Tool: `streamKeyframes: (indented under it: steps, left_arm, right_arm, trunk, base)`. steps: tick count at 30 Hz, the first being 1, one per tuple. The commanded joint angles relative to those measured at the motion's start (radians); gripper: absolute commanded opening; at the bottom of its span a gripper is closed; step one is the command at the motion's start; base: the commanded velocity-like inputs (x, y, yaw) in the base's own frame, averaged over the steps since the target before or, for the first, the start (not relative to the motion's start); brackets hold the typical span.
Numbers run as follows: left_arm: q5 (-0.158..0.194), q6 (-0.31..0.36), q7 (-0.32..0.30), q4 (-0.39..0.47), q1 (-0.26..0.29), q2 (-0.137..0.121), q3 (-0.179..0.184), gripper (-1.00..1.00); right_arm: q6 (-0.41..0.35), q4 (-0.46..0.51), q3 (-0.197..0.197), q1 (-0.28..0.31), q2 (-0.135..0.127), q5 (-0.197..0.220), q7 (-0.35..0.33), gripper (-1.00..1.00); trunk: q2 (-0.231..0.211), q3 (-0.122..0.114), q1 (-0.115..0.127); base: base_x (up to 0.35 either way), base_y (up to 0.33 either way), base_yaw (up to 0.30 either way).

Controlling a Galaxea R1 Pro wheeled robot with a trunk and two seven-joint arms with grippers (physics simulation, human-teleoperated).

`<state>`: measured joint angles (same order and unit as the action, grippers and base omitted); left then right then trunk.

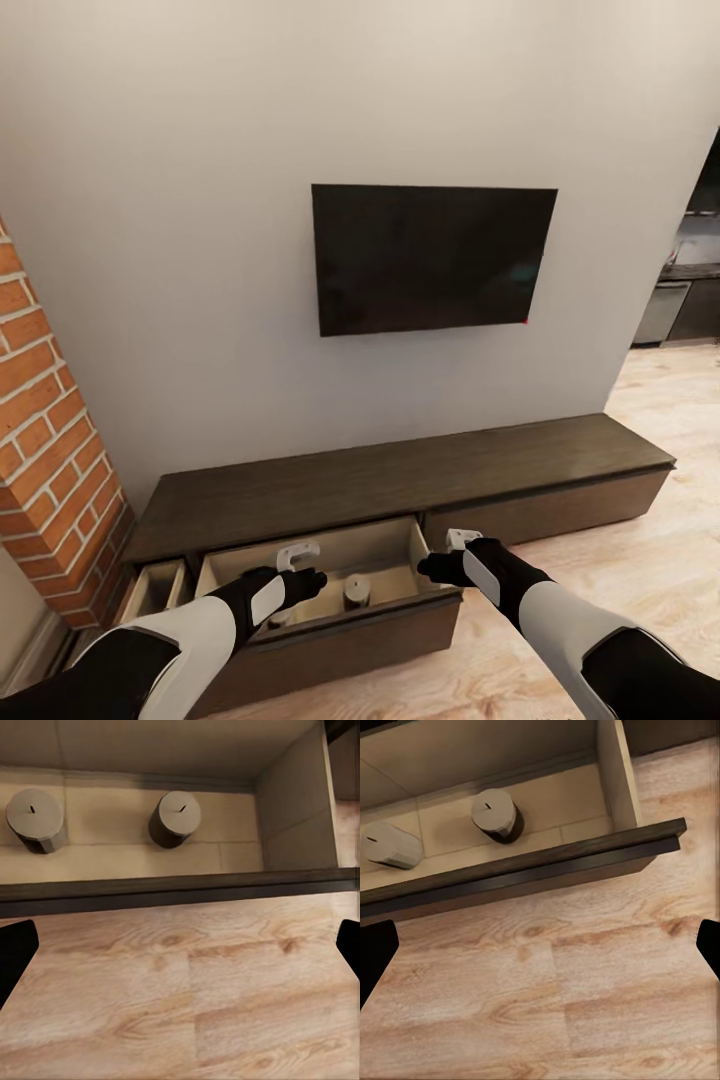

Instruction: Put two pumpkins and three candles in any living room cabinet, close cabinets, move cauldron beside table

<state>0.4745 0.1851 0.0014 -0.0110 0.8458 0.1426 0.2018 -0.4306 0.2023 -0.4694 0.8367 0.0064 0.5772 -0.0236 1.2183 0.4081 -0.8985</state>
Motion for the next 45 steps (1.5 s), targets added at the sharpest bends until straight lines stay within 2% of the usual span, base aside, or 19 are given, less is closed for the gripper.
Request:
streamKeyframes:
  steps: [1,15,25,32,36,37,38,41,45]
  left_arm:
    - [0.010,0.002,0.000,-0.001,0.001,0.000,0.008,1.00]
    - [0.010,0.002,0.000,-0.001,0.001,0.000,0.008,1.00]
    - [0.010,0.001,0.000,0.000,0.001,0.000,0.008,1.00]
    - [0.009,0.001,-0.002,0.000,0.001,-0.003,0.008,1.00]
    - [0.008,0.002,-0.003,-0.001,0.001,-0.004,0.009,1.00]
    - [0.007,0.002,-0.004,-0.001,0.001,-0.005,0.009,1.00]
    - [0.007,0.002,-0.004,-0.001,0.001,-0.005,0.009,1.00]
    - [0.006,0.002,-0.004,-0.006,0.001,-0.016,0.011,1.00]
    - [0.005,0.002,-0.004,-0.022,0.001,-0.020,0.013,1.00]
  right_arm:
    - [-0.004,0.000,-0.003,0.001,0.000,-0.002,-0.002,1.00]
    - [-0.004,0.000,-0.003,0.001,0.000,-0.002,-0.002,1.00]
    - [-0.004,-0.003,-0.002,0.001,0.000,0.000,-0.001,1.00]
    - [0.002,-0.108,-0.002,0.001,-0.002,0.000,-0.002,1.00]
    - [0.013,-0.182,-0.002,-0.002,-0.015,0.001,-0.007,1.00]
    - [0.032,-0.203,-0.002,-0.022,-0.031,0.002,-0.010,1.00]
    - [0.041,-0.207,-0.002,-0.033,-0.038,0.002,-0.011,1.00]
    - [0.121,-0.221,-0.002,-0.113,-0.061,0.001,-0.013,1.00]
    - [0.142,-0.224,-0.002,-0.143,-0.065,0.001,-0.013,1.00]
  trunk:
    - [0.001,0.000,0.000]
    - [0.001,-0.002,0.000]
    - [0.001,-0.013,0.000]
    - [0.001,-0.021,0.000]
    - [0.001,-0.026,0.000]
    - [0.001,-0.027,0.000]
    - [0.001,-0.028,0.000]
    - [0.001,-0.032,0.000]
    - [0.001,-0.036,0.000]
  base:
    - [0.000,0.000,-0.120]
    - [0.000,0.000,-0.018]
    - [0.000,0.000,-0.188]
    - [0.000,0.000,-0.219]
    - [0.000,0.000,-0.227]
    - [0.000,0.000,-0.230]
    - [0.000,0.000,-0.231]
    - [0.000,0.000,-0.232]
    - [0.000,0.000,-0.239]
